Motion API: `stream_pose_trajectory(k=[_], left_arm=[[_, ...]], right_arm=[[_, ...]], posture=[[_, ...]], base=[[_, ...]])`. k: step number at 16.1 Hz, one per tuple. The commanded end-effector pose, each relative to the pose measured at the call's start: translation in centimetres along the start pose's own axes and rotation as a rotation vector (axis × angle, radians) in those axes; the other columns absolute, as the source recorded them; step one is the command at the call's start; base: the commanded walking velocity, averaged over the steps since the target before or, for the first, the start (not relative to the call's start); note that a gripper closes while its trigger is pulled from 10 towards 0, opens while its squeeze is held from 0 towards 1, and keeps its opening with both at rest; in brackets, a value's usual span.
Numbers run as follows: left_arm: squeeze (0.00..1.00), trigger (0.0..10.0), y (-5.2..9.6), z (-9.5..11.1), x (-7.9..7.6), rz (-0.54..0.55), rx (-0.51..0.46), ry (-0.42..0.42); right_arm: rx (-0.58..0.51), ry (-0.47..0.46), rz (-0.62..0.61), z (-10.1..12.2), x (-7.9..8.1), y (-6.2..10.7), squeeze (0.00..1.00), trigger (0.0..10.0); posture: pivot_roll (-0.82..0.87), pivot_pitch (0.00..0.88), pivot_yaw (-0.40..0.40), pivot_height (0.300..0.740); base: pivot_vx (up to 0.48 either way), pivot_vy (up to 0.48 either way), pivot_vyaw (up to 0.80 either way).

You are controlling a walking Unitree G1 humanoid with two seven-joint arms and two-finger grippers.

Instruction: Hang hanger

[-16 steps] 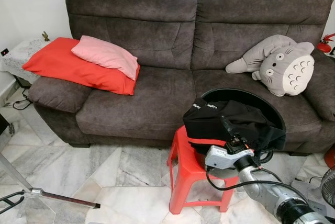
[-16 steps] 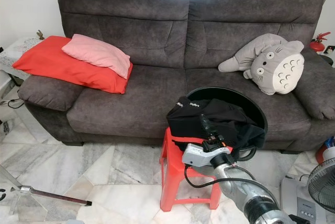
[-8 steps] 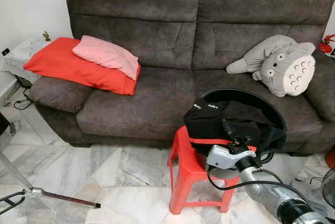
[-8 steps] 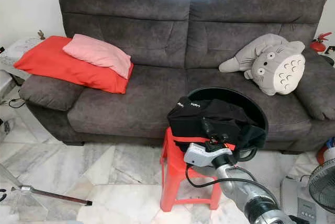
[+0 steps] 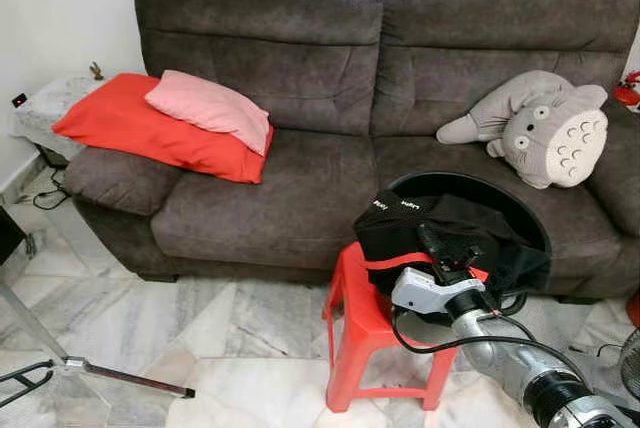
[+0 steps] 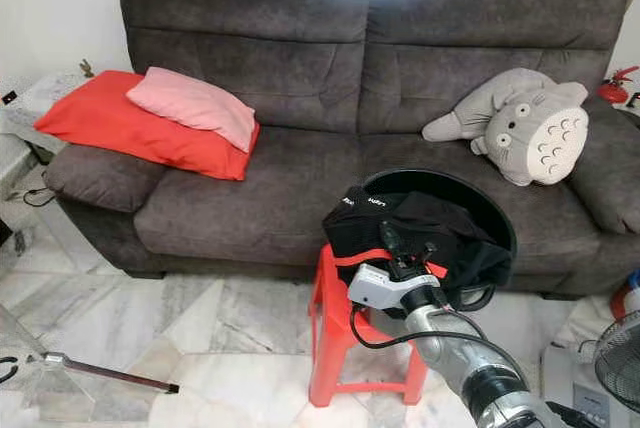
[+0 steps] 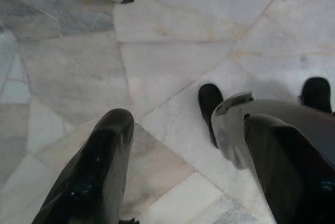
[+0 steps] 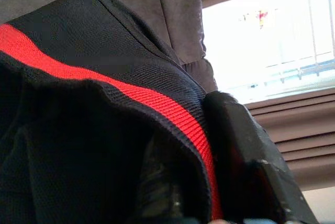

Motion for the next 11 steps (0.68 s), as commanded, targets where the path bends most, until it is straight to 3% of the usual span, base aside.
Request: stream_pose_trajectory(k=[1, 3, 4, 5, 7, 9, 11], left_arm=[[0.00, 10.0, 0.0, -0.3, -0.5, -0.002, 0.013, 0.015], [0.00, 10.0, -0.1, -0.3, -1.0, -0.010, 0.011, 0.012], [0.00, 10.0, -0.1, -0.3, -1.0, -0.010, 0.011, 0.011], [0.00, 10.0, -0.1, -0.3, -1.0, -0.011, 0.011, 0.008], [0.00, 10.0, -0.1, -0.3, -1.0, -0.012, 0.012, 0.003], [0.00, 10.0, -0.1, -0.4, -1.0, -0.012, 0.010, 0.000], [0.00, 10.0, -0.1, -0.4, -1.0, -0.011, 0.008, -0.003]], right_arm=[[0.026, -0.017, -0.016, -0.5, -0.5, -0.3, 0.00, 0.0], [0.072, -0.044, -0.038, -1.1, -0.9, -0.4, 0.00, 0.0], [0.134, -0.108, -0.066, -1.7, -1.4, -0.6, 0.00, 0.0], [0.231, -0.237, -0.106, -2.6, -1.9, -0.7, 0.00, 0.0], [0.329, -0.404, -0.167, -3.2, -2.6, -0.8, 0.00, 0.0], [0.485, -0.823, -0.275, -3.9, -2.7, -0.5, 0.00, 0.0], [0.639, -1.253, -0.326, -4.1, -1.4, 0.1, 0.00, 0.0]], posture=[[-0.06, 0.000, 0.016, 0.740], [-0.06, 0.000, 0.018, 0.740], [-0.06, 0.000, 0.020, 0.740], [-0.06, 0.000, 0.021, 0.740], [-0.06, 0.000, 0.023, 0.740], [-0.06, 0.000, 0.021, 0.740], [-0.07, 0.000, 0.022, 0.740]], base=[[0.000, 0.000, 0.00], [0.000, 0.000, 0.00], [0.000, 0.000, 0.00], [0.000, 0.000, 0.00], [0.000, 0.000, 0.00], [0.000, 0.000, 0.00], [0.000, 0.000, 0.00]])
Point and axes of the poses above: a point about 5 cm out from each wrist's last joint towards the gripper, its own y axis pointing back from the gripper into the wrist, its own z axis along the axis of the wrist's last joint, x = y × z, the point moved 2 cm from there along -y, pointing out of the wrist towards the gripper, and after that the axes turned 10 degrees about y, right-handed, at the moved point
